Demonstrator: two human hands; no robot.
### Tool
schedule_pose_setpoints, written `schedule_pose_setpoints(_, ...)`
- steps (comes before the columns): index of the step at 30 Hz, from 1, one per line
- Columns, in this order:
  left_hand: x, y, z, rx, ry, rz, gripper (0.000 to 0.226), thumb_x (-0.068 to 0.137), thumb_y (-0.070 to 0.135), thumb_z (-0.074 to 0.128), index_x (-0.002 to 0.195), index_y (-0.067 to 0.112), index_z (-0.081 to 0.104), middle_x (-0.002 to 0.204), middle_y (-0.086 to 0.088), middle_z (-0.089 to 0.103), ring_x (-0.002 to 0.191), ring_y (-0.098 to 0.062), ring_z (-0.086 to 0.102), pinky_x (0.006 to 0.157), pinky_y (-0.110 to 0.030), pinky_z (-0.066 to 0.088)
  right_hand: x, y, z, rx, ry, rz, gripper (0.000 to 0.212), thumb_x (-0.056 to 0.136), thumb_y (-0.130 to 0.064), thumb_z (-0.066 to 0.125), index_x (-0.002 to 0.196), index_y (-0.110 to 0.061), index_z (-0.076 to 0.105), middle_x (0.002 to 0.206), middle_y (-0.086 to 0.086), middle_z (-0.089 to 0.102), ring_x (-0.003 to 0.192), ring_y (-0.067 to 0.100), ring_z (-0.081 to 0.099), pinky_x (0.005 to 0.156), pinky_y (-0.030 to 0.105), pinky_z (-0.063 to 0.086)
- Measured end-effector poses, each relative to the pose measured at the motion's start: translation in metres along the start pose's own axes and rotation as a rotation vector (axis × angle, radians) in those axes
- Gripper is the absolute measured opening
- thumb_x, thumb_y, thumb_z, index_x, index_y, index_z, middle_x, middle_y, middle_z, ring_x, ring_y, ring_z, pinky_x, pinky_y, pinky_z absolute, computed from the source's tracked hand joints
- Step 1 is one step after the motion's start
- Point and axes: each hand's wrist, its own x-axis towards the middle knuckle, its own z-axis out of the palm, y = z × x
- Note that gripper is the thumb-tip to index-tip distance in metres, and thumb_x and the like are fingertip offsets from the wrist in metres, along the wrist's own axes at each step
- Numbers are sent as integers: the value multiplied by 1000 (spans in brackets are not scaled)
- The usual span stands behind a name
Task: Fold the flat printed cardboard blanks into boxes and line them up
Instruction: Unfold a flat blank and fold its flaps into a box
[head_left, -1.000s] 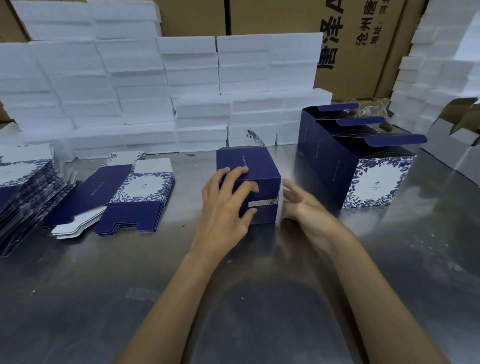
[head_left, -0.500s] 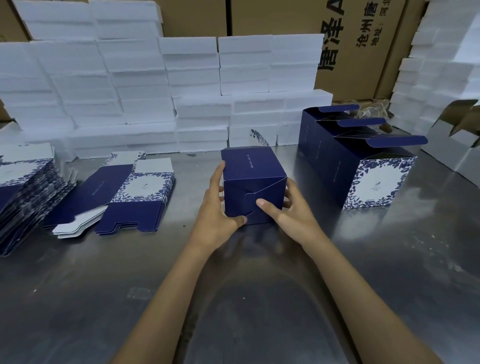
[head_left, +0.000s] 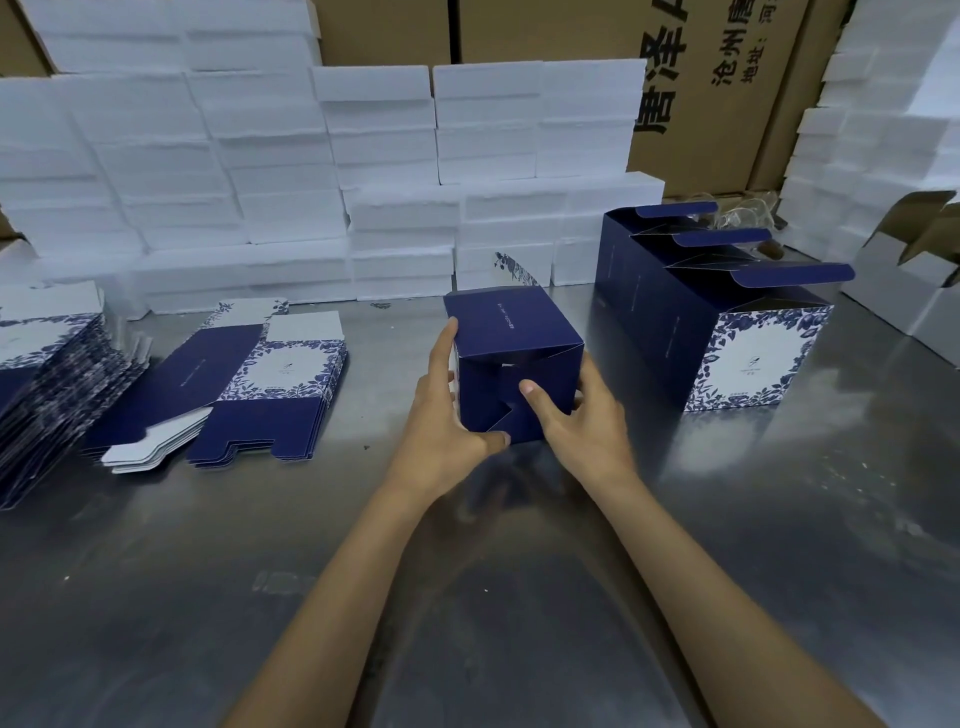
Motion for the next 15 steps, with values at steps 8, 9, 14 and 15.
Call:
schedule_pose_setpoints(8, -2, 5, 3, 19, 4, -28, 124, 70, -2, 84, 156, 41, 6, 142, 1, 45, 102, 21, 52, 72, 0, 45, 0, 1, 1, -39, 46, 2, 50, 94, -34, 70, 139, -32, 50, 98, -31, 59, 84, -12, 58, 74, 9, 46)
schedule_pose_setpoints(9, -2, 5, 4, 24, 4, -36, 125, 70, -1, 85, 156, 42, 5, 143, 0, 44, 105, 16, 53, 73, -1, 45, 0, 1, 1, -42, 49, -1, 49, 94, -35, 70, 139, -32, 50, 95, -34, 57, 82, -16, 57, 71, 6, 44)
schedule_pose_setpoints(14, -2, 9, 4, 23, 7, -46, 120, 73, 17, 86, 155, 46, 4, 144, 2, 44, 106, 19, 52, 73, 0, 45, 1, -1, -3, 4, -9, 4, 50, 92, -34, 72, 137, -29, 52, 103, -27, 63, 86, -18, 60, 68, 2, 46)
schedule_pose_setpoints(15, -2, 11, 4, -14, 11, -67, 115, 74, 30, 84, 154, 49, 4, 145, 4, 43, 110, 16, 53, 76, -2, 46, 1, -3, -4, 65, -51, 23, 48, 91, -35, 74, 135, -30, 54, 105, -25, 66, 89, -17, 62, 70, 2, 47)
